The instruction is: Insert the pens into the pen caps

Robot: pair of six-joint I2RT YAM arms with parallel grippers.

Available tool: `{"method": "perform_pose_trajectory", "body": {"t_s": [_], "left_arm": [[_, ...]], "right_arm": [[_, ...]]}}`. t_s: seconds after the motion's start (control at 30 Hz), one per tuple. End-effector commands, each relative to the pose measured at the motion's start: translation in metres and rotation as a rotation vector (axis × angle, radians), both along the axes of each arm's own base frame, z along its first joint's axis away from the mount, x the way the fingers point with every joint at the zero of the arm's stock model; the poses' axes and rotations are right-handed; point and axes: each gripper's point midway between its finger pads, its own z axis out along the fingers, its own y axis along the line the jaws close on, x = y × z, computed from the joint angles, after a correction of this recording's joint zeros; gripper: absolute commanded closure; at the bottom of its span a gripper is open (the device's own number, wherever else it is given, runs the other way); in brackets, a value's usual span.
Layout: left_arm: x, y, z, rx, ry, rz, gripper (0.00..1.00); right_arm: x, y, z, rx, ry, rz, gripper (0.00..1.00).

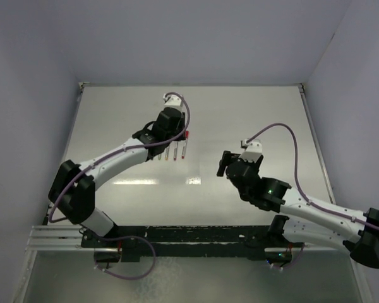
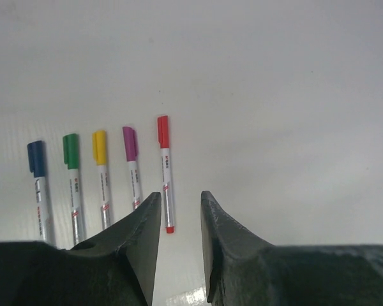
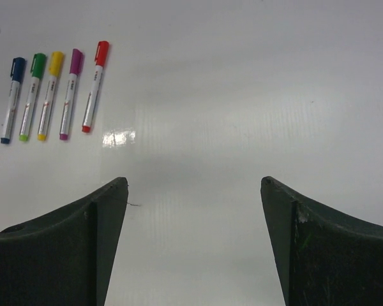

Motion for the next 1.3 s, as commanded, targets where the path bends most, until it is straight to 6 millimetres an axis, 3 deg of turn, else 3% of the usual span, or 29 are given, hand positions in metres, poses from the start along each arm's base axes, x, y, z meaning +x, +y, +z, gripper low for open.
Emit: {"method": "perform_pose_trajectory", "body": {"t_s": [0.0, 0.3, 0.4, 0.53, 0.63, 0.73, 0.77, 0.8, 1.27], "left_arm": [[-0.014, 0.023, 0.027, 0.008, -0.078, -0.005, 0.65], [-0.062, 0.078, 0.038, 0.018, -0.065, 0.077, 0.58], [-0.081, 0.098, 0.051, -0.017, -0.098, 0.114, 0.48], [-0.105, 0.128, 0.063, -0.027, -0.119, 0.180, 0.41], [-0.122, 0.150, 0.069, -0.027, -0.117, 0.238, 0.36], [-0.135, 0.170, 0.065, -0.017, -0.097, 0.314, 0.18], [-0.138, 0.176, 0.063, -0.013, -0.091, 0.338, 0.03], [-0.142, 0.181, 0.062, -0.014, -0.088, 0.358, 0.00], [-0.166, 0.217, 0.076, -0.063, -0.151, 0.461, 0.01]], "right_arm": [[0.002, -0.032, 0.012, -0.022, -0.051, -0.132, 0.11], [0.007, -0.105, 0.015, 0.033, -0.054, -0.300, 0.07], [0.003, -0.116, 0.018, 0.023, -0.063, -0.325, 0.07], [0.001, -0.122, 0.017, -0.001, -0.054, -0.343, 0.07], [0.001, -0.123, 0.017, -0.009, -0.054, -0.350, 0.00], [0.001, -0.127, 0.019, -0.029, -0.051, -0.367, 0.00], [0.000, -0.128, 0.019, -0.032, -0.051, -0.373, 0.00], [0.000, -0.128, 0.020, -0.036, -0.051, -0.375, 0.00], [0.000, -0.128, 0.017, -0.031, -0.053, -0.372, 0.00]]}}
